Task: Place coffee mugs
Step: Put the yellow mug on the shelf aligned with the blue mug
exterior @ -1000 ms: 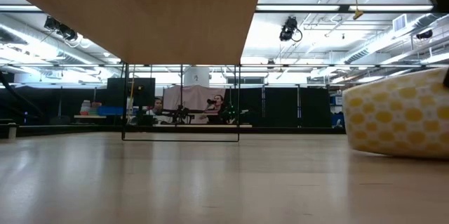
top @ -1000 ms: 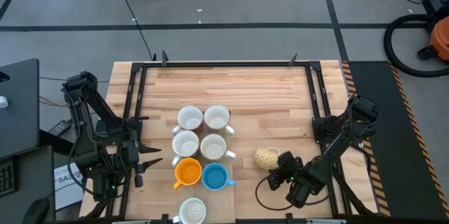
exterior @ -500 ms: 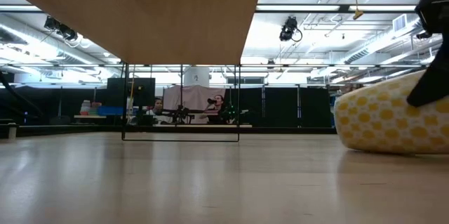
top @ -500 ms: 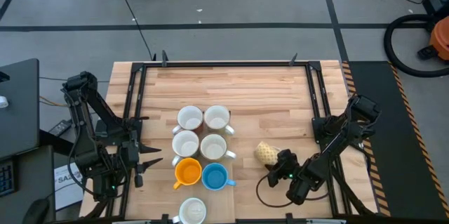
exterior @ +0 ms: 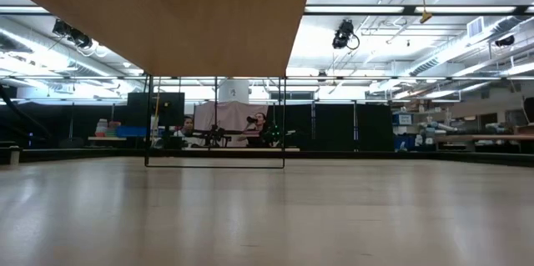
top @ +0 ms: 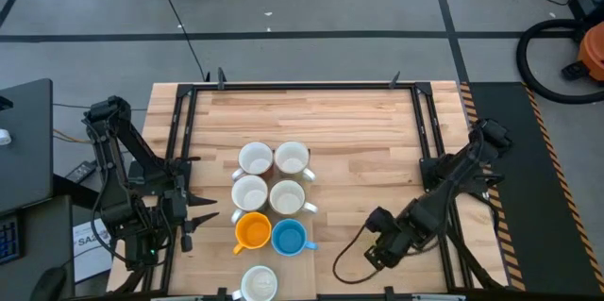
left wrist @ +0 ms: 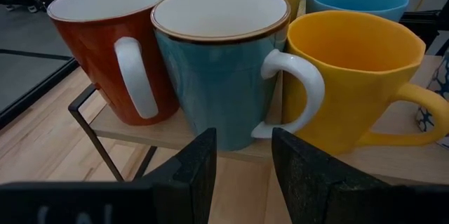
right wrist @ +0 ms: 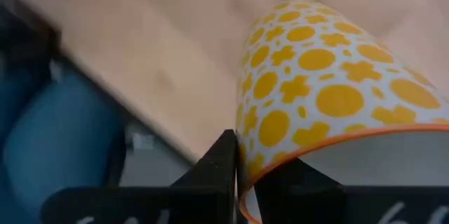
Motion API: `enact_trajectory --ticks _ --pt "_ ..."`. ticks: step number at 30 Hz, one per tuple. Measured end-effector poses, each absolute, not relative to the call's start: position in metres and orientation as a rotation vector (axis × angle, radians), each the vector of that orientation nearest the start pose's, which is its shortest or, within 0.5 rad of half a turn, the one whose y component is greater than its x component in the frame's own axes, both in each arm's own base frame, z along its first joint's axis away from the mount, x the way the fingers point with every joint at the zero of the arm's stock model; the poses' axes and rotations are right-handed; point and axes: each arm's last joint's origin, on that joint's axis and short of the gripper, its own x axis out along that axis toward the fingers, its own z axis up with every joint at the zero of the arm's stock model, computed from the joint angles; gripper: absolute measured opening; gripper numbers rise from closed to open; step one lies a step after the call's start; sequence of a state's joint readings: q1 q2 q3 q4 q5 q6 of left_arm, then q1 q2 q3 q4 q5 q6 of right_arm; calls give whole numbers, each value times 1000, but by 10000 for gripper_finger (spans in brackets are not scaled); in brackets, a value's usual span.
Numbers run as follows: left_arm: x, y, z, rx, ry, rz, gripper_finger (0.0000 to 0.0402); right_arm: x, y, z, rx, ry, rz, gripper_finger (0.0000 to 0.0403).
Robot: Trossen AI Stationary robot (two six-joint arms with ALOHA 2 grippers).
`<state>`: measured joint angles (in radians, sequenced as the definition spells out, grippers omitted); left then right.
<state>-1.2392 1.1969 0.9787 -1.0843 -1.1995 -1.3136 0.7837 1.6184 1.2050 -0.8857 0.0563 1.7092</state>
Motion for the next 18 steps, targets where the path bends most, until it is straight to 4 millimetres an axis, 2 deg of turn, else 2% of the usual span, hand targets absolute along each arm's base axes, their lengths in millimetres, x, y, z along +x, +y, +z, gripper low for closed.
enact_trajectory --ticks 3,6,12,18 --pt "89 -177 279 -70 352 232 144 226 210 253 922 1471 -453 41" --pt "89 -177 279 -70 353 232 144 233 201 260 929 1554 -393 41" --pt "89 -177 279 -70 353 232 144 239 182 253 860 1628 -372 41" --pt "89 -177 279 -70 353 232 144 232 168 239 808 1723 -460 38"
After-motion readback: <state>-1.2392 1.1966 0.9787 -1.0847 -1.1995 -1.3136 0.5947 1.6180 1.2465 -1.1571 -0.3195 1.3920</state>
